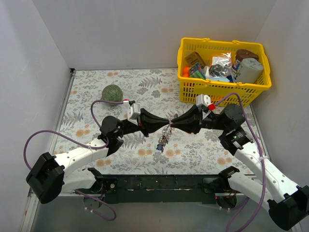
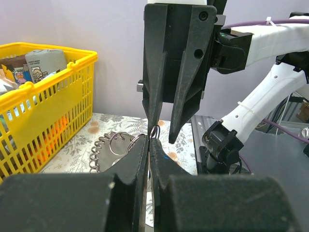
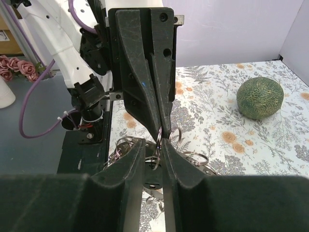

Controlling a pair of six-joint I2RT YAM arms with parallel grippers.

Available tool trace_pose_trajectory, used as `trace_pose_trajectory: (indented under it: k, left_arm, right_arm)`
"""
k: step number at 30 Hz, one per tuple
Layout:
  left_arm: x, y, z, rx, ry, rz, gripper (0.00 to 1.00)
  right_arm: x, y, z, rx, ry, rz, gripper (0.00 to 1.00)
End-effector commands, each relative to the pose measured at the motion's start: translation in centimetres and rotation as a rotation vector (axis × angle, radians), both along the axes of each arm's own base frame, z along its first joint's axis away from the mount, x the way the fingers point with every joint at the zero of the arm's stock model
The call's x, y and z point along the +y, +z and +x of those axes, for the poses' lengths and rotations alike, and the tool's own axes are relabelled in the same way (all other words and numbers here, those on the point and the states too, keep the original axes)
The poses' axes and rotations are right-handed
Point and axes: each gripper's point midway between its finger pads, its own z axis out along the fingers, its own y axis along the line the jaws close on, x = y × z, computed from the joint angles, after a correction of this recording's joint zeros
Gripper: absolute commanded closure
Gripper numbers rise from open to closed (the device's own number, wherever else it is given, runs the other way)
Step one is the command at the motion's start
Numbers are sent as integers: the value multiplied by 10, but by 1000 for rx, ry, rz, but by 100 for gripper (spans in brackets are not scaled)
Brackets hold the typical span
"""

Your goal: Put the keys on the keyring

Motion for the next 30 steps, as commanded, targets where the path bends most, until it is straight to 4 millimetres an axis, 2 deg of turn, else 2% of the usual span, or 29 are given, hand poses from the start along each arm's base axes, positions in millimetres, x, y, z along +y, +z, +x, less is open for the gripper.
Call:
trace_pose_trajectory:
  k: [1,4,6,10,23,28,30]
  left_arm:
    - [4,27,-2,-60,1,-61,100]
    - [3,26,-3,-59,-1,-62,100]
    - [4,27,-2,-60,1,-62,100]
    - [4,27,-2,-62,4,-59,100]
    - [5,23,-2,-61,9,-30,100]
    - [4,14,0,-59,23,34,100]
    - [4,8,2,-57,34,73,99]
  right_arm:
    - [3,8,-1,-20,18,31,75]
    - [4,6,0,-14,15,29,82]
    - [4,6,0,-14,14,29,90]
    - [4,5,1,-14,7,28,99]
    - [2,0,5,-26,-24,-8,99]
    - [1,-1,10,-32,-39,-46,99]
    - [2,-7,12,-20,-40,-78,99]
